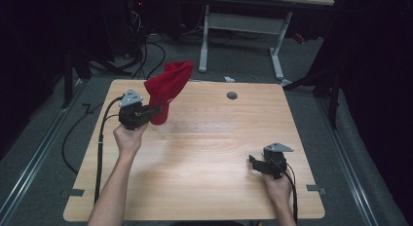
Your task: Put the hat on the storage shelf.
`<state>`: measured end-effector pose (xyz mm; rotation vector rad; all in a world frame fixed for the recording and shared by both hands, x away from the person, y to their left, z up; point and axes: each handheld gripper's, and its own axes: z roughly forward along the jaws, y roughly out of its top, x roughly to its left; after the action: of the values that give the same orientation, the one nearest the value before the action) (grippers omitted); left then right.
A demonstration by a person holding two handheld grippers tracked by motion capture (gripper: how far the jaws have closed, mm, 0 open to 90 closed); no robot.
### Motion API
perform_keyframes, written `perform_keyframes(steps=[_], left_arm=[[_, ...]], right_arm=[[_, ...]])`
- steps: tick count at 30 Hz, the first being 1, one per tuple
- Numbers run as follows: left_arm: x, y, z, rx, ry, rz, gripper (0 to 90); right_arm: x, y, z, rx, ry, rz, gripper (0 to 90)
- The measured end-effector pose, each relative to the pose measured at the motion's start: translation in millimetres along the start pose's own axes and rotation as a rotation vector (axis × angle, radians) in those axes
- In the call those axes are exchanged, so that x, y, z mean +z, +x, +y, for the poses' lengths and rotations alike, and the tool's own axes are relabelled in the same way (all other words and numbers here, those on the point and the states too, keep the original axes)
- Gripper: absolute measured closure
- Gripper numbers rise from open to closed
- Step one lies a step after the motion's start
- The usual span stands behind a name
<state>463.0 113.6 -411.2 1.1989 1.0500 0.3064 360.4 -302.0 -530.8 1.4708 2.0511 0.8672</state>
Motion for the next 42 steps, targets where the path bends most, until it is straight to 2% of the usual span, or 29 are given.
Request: perform_keyframes(steps=[15,19,26,32,36,42], left_arm=[[12.5,12.5,-11.2,0.000,-0.014,0.039,84.9],[11.2,12.2,-14.4,-0.001,-0.037,0.038,84.9],[5.9,12.2,-21.8,-0.014,-0.042,0.044,84.7],[0.1,12.9,-27.9,-0.034,-0.034,0.048,84.4],[-3.0,18.6,-31.7,-0.068,-0.032,0.069,84.6],[-4.2,27.4,-42.6,-0.092,-0.011,0.099,84.9]], right_arm=[[0.0,0.0,0.0,-0.002,0.000,0.001,32.1],[0.0,0.1,0.0,-0.002,0.000,0.001,32.0],[0.0,0.0,0.0,-0.003,0.000,0.001,31.8],[0.0,0.2,-0.1,-0.003,0.001,0.001,31.7],[0.0,0.2,-0.1,-0.002,0.000,0.001,31.6],[0.0,0.2,-0.1,-0.004,0.001,0.001,31.5]])
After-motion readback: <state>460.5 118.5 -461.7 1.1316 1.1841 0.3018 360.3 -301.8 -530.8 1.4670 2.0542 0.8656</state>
